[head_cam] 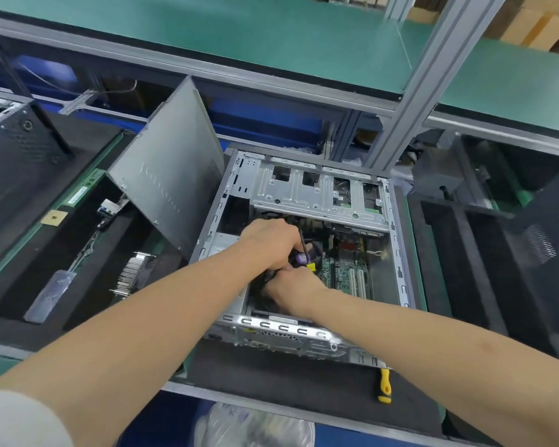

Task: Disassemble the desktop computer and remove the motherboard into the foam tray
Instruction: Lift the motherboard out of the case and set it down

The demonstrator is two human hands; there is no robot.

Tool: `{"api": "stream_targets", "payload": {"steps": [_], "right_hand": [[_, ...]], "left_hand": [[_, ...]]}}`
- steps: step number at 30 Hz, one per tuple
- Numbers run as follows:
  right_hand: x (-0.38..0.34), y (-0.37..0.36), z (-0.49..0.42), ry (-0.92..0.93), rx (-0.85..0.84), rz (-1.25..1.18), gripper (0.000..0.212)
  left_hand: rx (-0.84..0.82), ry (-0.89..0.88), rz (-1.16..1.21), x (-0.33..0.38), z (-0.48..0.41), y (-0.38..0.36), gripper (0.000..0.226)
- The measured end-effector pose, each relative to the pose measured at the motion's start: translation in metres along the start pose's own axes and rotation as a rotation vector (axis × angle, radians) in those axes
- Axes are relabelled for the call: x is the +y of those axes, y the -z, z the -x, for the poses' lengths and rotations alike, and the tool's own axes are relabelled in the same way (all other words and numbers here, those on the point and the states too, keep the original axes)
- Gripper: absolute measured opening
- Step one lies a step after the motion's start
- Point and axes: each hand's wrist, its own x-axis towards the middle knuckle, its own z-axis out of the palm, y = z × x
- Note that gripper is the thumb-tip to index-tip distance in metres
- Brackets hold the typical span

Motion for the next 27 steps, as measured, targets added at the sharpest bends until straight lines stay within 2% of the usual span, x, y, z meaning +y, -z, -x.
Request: {"api": "stream_targets", "payload": {"steps": [3, 7, 10, 18, 23, 27], "right_hand": [[0.001, -0.001, 0.003, 0.015, -0.031, -0.028, 0.035], [0.000, 0.001, 0.003, -0.028, -0.020, -0.074, 0.037], [0.000, 0.002, 0.002, -0.025, -0.092, -0.102, 0.041], [0.009, 0.015, 0.012, 0.015, -0.050, -0.105, 0.030], [0.033, 0.016, 0.038, 0.126, 0.062, -0.278, 0.027], [0.057, 0.008, 0.057, 0.069, 0.146, -0.577, 0.031]], "left_hand": [[0.003, -0.001, 0.010, 0.001, 0.002, 0.000, 0.057], [-0.015, 0.010, 0.036, 0.000, 0.001, 0.000, 0.051], [-0.017, -0.010, 0.025, 0.000, -0.001, -0.001, 0.057], [0.007, -0.005, 0.017, 0.001, -0.001, -0.002, 0.046], [-0.021, 0.004, 0.144, -0.006, 0.001, -0.004, 0.059], [0.046, -0.050, 0.314, -0.012, 0.001, 0.001, 0.044]]}}
